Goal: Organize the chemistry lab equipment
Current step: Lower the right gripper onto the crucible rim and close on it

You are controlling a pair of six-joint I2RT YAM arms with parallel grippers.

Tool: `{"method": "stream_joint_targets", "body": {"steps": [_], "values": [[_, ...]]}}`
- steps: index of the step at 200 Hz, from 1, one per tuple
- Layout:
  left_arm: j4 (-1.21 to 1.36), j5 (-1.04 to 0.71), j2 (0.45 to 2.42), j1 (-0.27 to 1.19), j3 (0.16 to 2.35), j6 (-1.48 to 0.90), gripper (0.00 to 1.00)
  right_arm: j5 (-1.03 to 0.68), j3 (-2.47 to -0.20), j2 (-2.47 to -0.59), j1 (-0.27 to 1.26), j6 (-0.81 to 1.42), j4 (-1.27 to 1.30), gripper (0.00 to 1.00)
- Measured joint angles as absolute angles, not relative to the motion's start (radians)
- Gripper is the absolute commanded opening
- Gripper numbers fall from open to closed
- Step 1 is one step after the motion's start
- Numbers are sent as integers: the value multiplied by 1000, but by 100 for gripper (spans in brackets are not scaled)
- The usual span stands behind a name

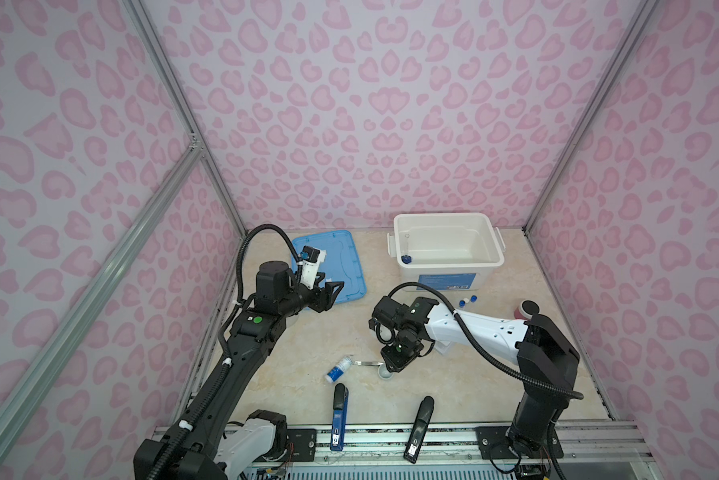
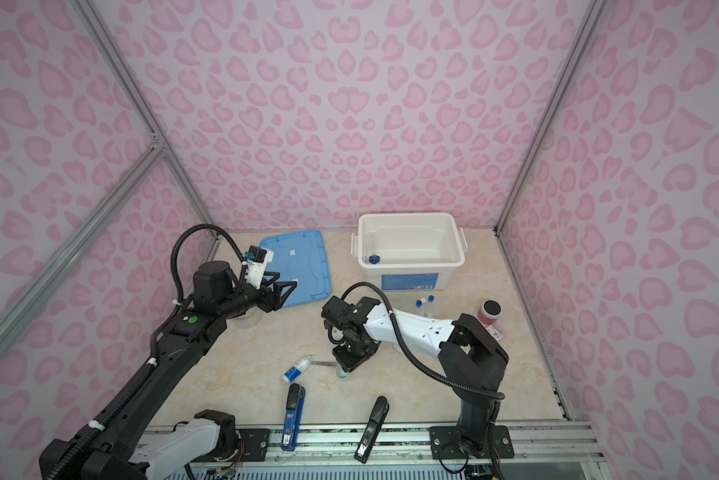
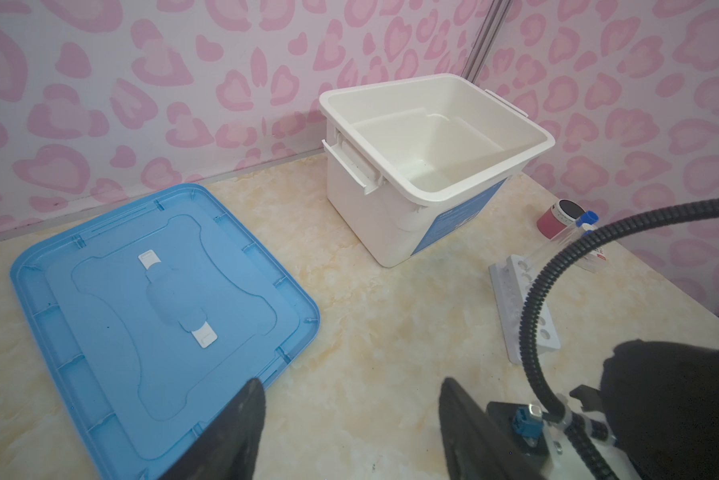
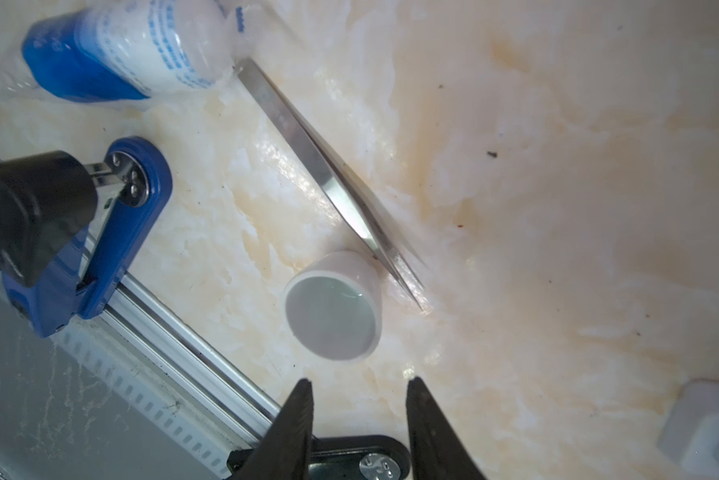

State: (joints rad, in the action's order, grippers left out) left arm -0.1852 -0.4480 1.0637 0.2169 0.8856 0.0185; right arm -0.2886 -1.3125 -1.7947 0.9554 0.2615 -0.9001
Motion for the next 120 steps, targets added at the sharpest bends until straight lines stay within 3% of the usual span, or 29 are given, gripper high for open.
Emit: {"method": "stream_joint_targets", "body": {"steps": [120], "values": [[-184,-471,1062,212,870,25,68,-236,-1319,-1860,981,324,-846,30]]}}
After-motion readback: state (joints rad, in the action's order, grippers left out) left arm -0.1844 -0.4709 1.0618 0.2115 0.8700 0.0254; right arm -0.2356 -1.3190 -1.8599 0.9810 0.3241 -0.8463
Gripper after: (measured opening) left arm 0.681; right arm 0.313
